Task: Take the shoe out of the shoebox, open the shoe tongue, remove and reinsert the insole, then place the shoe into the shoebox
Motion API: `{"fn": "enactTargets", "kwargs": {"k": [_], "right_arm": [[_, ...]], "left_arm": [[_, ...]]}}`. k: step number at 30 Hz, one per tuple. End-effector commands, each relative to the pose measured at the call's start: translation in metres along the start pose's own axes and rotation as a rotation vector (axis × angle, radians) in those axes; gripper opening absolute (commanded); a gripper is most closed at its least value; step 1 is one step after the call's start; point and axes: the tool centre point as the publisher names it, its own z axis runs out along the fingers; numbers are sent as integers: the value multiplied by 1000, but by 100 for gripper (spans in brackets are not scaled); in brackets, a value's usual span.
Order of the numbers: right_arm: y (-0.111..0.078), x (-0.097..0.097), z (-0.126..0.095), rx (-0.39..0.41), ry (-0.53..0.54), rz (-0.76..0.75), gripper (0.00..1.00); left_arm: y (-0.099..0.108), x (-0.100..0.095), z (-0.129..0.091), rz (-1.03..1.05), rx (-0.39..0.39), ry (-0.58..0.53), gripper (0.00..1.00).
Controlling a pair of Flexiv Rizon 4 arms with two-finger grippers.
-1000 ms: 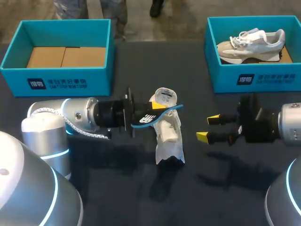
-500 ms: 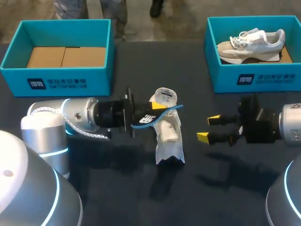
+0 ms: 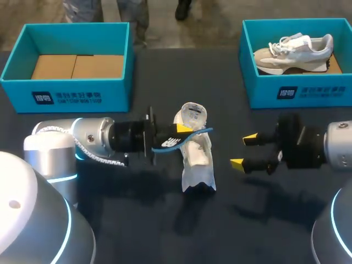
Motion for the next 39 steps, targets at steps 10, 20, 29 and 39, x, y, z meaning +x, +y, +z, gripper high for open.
{"fn": "enactTargets", "kwargs": {"k": [10,20,29,39], "right_arm": [[4,-29,23,126,-36,-224,100],[-2,-50,41,160,-19,-257,100],[-1,-55,55,243,69,-310,100],[-2,-62,60,320,111,-369,100]], "left_arm": [[11,15,-10,-25,-42,17,0],[27,20,-14,-65,-68,7,0],[33,26,-17,-87,-81,5,0],[39,30,-24,-110,-90,-11,0]]}}
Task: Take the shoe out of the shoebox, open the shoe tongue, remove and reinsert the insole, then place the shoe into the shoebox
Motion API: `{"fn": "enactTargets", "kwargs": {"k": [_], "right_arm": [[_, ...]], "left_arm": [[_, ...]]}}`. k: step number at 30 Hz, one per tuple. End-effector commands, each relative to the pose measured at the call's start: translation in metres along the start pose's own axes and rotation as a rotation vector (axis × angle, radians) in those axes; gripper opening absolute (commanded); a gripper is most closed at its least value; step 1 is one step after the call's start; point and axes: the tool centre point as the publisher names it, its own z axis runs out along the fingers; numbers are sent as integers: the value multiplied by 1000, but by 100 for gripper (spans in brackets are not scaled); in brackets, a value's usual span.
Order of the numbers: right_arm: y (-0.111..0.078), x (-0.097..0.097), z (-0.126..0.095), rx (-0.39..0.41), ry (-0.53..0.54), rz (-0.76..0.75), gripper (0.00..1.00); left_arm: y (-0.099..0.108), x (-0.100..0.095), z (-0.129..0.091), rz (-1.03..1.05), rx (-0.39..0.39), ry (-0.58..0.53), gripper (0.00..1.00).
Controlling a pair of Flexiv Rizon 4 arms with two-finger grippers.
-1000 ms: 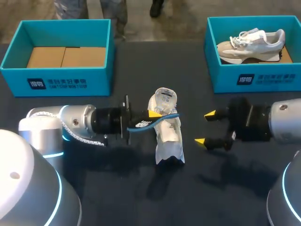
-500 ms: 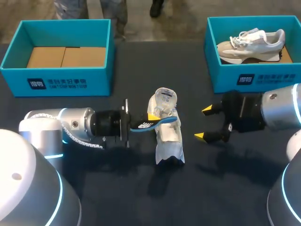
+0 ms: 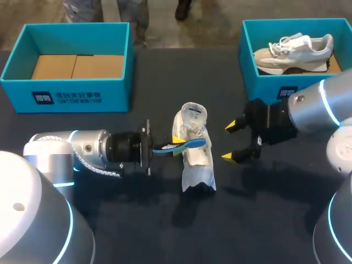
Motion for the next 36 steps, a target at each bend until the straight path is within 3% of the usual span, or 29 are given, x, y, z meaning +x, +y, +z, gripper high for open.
{"fn": "enactTargets", "kwargs": {"k": [1,24,36], "right_arm": [[4,-7,2,57,16,-10,100],[0,-6,3,63,21,-25,100],[-7,-6,5,79,42,-50,100]], "left_arm": [[3,2,-1,-5,1,-8,0],[25,0,18,-8,1,-54,0],[34,5,18,-14,-15,-69,0]]}}
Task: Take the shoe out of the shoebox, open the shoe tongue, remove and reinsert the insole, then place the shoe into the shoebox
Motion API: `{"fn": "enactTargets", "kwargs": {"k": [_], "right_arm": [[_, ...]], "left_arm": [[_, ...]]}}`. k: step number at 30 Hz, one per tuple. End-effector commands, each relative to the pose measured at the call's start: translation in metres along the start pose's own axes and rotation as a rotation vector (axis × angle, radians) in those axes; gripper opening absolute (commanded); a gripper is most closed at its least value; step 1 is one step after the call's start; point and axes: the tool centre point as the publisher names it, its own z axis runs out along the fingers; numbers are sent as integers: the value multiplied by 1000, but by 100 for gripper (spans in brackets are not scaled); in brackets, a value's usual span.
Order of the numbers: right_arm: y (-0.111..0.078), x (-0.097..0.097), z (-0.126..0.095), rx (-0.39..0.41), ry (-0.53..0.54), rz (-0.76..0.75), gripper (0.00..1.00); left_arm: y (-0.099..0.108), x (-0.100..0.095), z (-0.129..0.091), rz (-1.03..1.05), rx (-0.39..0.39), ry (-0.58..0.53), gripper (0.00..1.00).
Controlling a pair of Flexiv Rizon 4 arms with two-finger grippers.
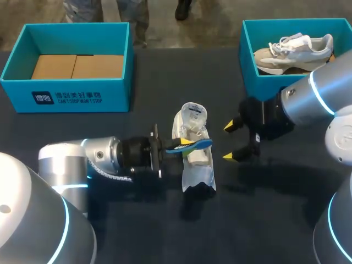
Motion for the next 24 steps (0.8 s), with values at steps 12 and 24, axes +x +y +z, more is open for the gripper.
{"fn": "enactTargets", "kwargs": {"k": [12,24], "right_arm": [[-4,1,7,1,23,9,100],[-4,1,7,1,23,9,100]], "left_arm": [[14,5,0,9,-24,-9,0],[27,4,7,11,-46,-4,0]]}}
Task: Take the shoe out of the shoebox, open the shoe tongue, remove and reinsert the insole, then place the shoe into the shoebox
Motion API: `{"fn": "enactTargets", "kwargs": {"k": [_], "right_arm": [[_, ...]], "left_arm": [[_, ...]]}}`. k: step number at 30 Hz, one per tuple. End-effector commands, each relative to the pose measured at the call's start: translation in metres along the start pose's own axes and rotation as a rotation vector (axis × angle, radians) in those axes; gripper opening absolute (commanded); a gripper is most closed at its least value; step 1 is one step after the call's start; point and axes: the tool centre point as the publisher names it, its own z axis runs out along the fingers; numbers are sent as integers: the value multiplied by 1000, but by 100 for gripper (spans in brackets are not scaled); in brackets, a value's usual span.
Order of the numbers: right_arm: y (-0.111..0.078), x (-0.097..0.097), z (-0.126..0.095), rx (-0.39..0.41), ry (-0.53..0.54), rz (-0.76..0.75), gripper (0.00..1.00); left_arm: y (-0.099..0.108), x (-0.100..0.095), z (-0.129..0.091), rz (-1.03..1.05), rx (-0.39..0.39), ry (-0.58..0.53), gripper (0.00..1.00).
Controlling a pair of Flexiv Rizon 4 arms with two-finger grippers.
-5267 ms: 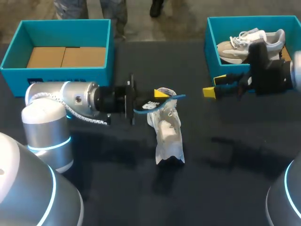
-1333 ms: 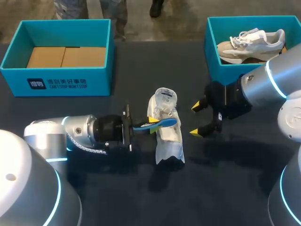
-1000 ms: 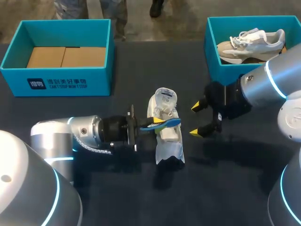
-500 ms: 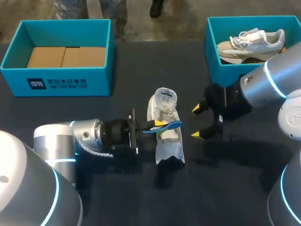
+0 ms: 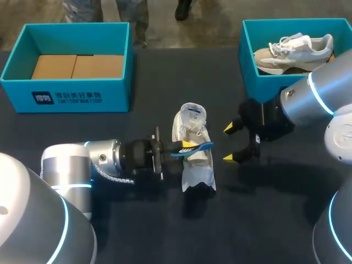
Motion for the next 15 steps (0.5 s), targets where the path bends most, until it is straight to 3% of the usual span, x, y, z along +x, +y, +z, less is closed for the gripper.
{"fn": "enactTargets", "kwargs": {"k": [1,15], "right_arm": [[1,0,1,4,-1,1,100],[1,0,1,4,-1,1,100]], "left_arm": [[7,0,7,0,-2,-1,0],[19,0,0,-14,-58,0,0]]}}
